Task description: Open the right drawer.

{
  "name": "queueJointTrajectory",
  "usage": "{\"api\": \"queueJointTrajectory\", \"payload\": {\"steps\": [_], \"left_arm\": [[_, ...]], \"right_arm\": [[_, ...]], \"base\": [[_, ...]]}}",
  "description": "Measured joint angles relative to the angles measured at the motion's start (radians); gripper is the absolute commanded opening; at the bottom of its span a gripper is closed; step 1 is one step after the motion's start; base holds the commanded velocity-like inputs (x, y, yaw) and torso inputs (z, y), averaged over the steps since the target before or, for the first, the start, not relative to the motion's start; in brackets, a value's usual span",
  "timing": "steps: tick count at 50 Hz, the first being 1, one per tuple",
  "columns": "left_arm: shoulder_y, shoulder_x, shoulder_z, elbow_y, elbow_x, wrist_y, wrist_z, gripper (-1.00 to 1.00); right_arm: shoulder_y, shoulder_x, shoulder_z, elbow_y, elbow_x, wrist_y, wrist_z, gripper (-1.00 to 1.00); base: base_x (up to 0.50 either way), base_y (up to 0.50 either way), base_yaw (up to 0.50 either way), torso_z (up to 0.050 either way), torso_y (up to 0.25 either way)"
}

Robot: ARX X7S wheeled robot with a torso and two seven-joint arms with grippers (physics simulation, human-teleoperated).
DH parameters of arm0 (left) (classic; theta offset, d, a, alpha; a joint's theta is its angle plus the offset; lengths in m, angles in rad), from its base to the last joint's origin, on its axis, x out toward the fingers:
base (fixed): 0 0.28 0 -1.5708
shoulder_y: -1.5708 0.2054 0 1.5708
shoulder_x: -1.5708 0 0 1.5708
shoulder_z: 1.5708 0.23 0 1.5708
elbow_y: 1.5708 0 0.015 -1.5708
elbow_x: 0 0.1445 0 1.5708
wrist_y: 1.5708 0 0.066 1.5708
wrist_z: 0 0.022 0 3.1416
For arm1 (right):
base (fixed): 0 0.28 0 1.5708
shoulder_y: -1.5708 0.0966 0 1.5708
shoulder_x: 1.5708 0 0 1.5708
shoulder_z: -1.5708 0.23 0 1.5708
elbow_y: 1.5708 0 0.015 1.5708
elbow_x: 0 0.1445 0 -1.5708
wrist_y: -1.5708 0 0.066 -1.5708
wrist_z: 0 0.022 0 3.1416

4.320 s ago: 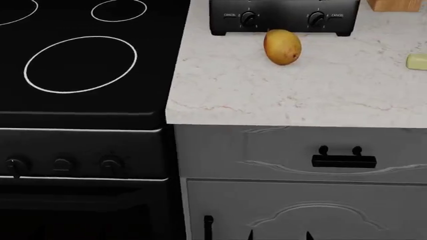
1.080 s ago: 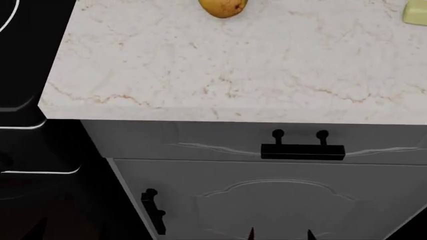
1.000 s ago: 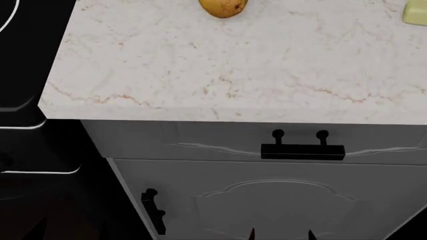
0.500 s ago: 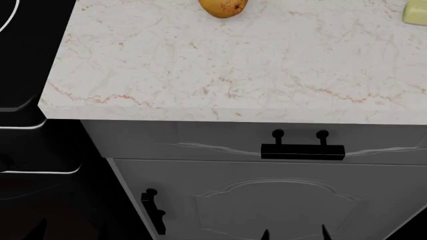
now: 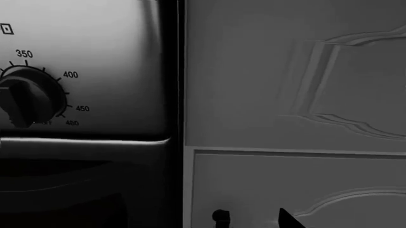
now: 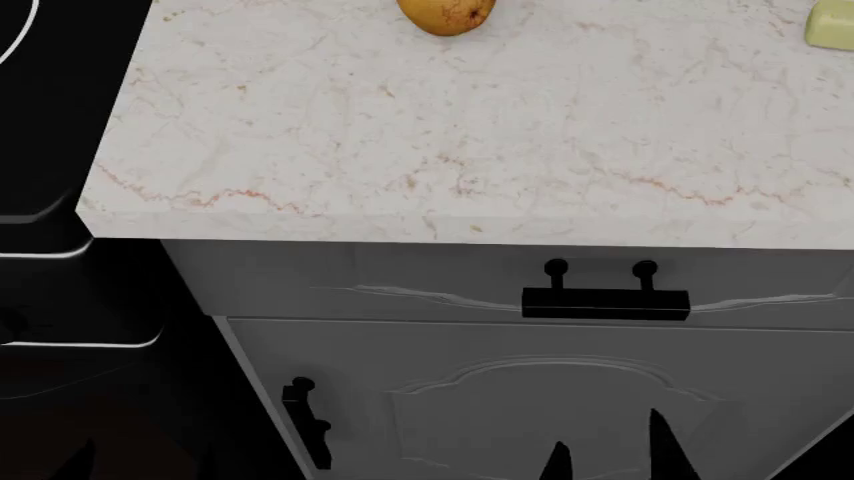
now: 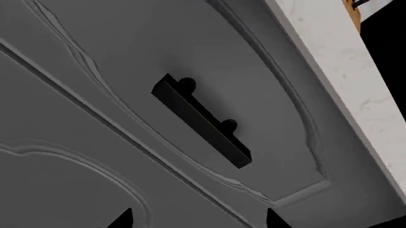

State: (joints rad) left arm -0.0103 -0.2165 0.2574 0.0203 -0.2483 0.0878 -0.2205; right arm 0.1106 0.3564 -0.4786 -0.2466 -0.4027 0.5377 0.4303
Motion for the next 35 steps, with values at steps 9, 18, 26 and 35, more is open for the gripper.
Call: {"api": "queueJointTrajectory", "payload": {"steps": [9, 18, 26, 35], "left_arm": [[-0.002, 0.000, -0.010, -0.001, -0.050, -0.008, 0.011, 1.00], [-0.003, -0.001, -0.012, -0.002, -0.071, -0.009, 0.014, 1.00], [-0.004, -0.003, -0.011, -0.003, -0.080, -0.009, 0.013, 1.00], [-0.006, -0.004, -0.007, -0.005, -0.083, -0.008, 0.010, 1.00]], "right_arm": [[0.031, 0.021, -0.072, 0.003, -0.100, 0.072, -0.026, 1.00], [0.044, 0.030, -0.105, 0.005, -0.143, 0.103, -0.038, 1.00], [0.059, 0.037, -0.136, 0.022, -0.188, 0.129, -0.040, 1.00], [0.098, 0.042, -0.180, 0.065, -0.257, 0.165, -0.047, 1.00]], "base": [[0.00, 0.00, 0.00, 0.000, 0.000], [0.00, 0.00, 0.00, 0.000, 0.000], [0.00, 0.00, 0.00, 0.000, 0.000], [0.00, 0.00, 0.00, 0.000, 0.000]]}}
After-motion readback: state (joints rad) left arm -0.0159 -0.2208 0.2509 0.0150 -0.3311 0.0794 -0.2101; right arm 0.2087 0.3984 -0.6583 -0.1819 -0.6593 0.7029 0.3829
